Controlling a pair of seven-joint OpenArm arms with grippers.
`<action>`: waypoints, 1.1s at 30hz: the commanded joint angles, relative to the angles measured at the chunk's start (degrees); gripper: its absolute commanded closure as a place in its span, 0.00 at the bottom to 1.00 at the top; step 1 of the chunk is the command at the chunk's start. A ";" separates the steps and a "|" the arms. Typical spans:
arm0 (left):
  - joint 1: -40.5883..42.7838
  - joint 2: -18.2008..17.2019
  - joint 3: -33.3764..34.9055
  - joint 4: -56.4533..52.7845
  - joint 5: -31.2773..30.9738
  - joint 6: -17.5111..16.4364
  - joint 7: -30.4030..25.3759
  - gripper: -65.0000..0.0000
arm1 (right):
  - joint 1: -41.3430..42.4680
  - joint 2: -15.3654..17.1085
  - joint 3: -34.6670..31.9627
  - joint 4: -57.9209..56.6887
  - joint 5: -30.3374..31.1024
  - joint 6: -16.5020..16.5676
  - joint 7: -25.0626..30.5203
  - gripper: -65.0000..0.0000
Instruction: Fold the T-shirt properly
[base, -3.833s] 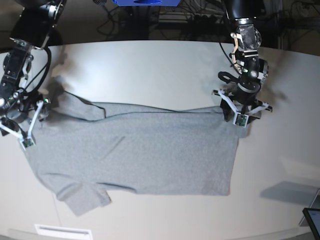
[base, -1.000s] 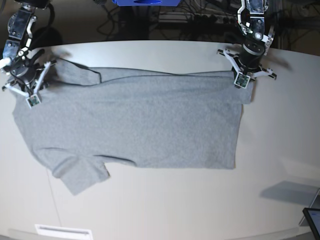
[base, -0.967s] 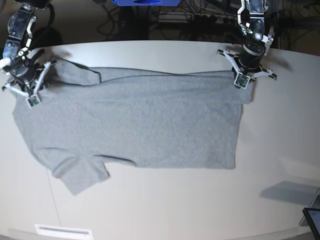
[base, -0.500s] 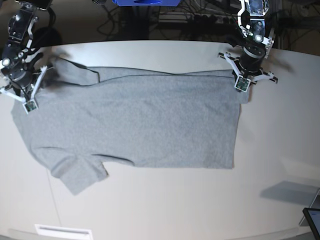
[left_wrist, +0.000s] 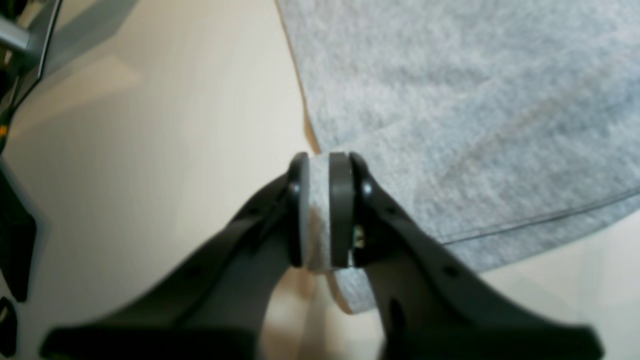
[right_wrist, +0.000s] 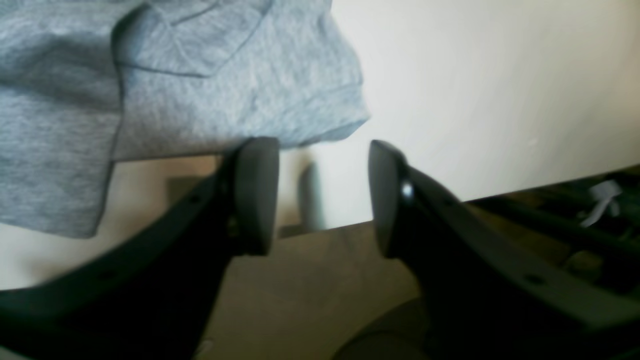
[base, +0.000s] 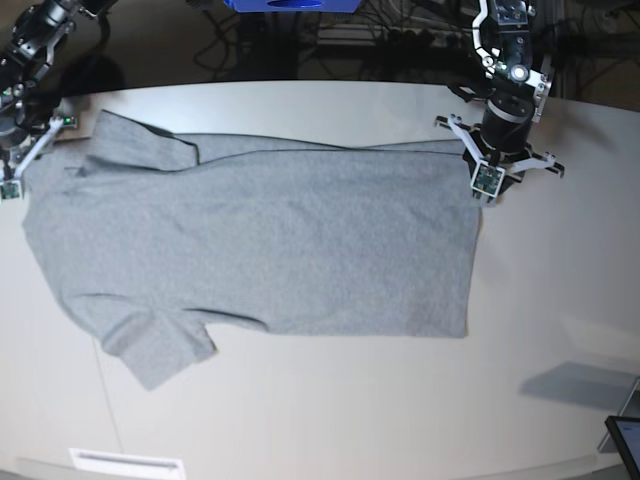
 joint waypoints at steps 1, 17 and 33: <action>-0.35 -0.15 -0.19 0.91 -0.07 0.73 -1.51 0.86 | 0.01 0.21 1.40 1.10 -0.25 -0.36 -1.09 0.47; -6.41 0.12 0.52 -3.05 0.10 0.73 -1.43 0.86 | -2.01 -3.57 -4.14 0.84 -0.69 -0.36 -8.65 0.44; -6.76 0.12 0.52 -4.81 0.01 0.73 -1.43 0.86 | -2.10 -3.13 -5.10 0.93 -0.25 -0.36 -12.43 0.43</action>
